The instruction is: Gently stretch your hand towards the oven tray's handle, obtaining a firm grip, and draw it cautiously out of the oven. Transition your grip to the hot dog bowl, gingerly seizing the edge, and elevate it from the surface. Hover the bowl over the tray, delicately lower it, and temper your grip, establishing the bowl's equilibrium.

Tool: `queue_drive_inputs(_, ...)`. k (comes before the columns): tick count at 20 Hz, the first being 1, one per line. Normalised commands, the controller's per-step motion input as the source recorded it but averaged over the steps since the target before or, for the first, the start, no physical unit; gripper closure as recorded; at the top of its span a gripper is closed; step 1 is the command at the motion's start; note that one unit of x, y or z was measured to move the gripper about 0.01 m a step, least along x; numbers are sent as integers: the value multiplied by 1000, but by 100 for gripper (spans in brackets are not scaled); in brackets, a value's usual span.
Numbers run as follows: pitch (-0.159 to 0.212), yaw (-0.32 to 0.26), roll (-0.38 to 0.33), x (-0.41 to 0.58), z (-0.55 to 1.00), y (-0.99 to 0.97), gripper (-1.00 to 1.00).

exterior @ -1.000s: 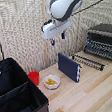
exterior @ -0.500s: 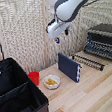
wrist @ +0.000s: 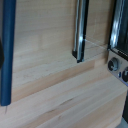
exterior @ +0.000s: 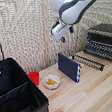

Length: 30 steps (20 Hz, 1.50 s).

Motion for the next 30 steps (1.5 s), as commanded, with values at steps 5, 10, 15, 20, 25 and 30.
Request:
queue_drive_inputs(5, -31, 66, -234, 111, 0, -507, -100)
queue_drive_inputs(10, -12, 82, -219, 114, 0, -537, -100)
queue_drive_inputs(15, -2, 40, -255, 7, 0, -521, -100)
queue_drive_inputs(20, 0, 24, -257, 0, -55, -478, -100)
queue_drive_inputs(25, 0, 33, -231, 18, -154, -481, -100)
queue_drive_inputs(30, 20, 71, -201, 40, -189, -470, -100)
